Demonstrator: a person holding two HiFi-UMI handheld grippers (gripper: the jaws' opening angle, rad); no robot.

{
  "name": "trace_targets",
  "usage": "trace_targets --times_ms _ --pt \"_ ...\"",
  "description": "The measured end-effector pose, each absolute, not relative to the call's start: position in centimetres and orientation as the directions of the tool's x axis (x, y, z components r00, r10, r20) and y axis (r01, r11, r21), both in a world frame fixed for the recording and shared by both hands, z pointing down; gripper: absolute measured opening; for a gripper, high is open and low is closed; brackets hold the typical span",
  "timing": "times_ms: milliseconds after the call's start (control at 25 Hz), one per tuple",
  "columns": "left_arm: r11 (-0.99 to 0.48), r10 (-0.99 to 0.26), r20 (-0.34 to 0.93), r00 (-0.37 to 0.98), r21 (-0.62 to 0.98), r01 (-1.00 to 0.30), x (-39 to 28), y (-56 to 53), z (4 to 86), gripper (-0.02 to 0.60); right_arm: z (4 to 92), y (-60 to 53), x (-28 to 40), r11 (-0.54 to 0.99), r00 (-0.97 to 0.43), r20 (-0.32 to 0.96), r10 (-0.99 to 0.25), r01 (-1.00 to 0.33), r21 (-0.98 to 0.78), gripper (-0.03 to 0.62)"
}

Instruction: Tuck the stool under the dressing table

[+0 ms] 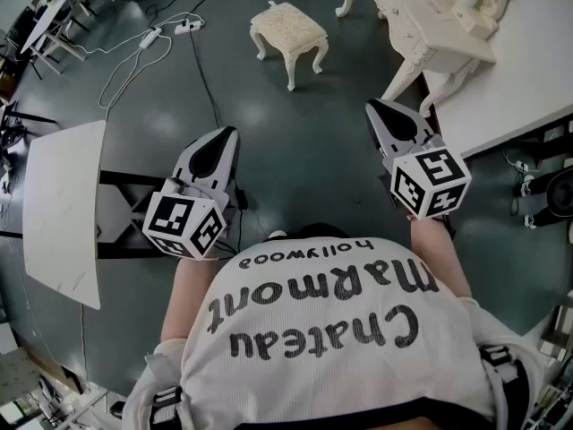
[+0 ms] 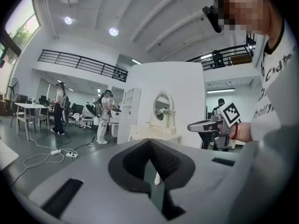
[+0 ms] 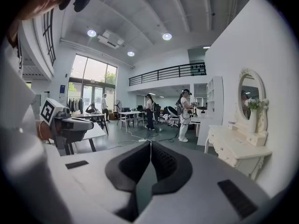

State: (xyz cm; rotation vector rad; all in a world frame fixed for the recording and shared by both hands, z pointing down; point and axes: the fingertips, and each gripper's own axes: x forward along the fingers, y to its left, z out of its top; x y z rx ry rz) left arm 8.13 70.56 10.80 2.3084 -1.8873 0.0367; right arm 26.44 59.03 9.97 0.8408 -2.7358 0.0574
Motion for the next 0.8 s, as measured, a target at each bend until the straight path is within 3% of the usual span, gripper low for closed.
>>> trace_targets --times_ms 800 --pt "-0.146 -0.982 0.101 0.162 0.151 -0.978 3.3 70.9 10.9 0.023 10.5 58.0 22.4 0.84 -0.815 0.283 -0.506 -0.539 -0.05 0.027"
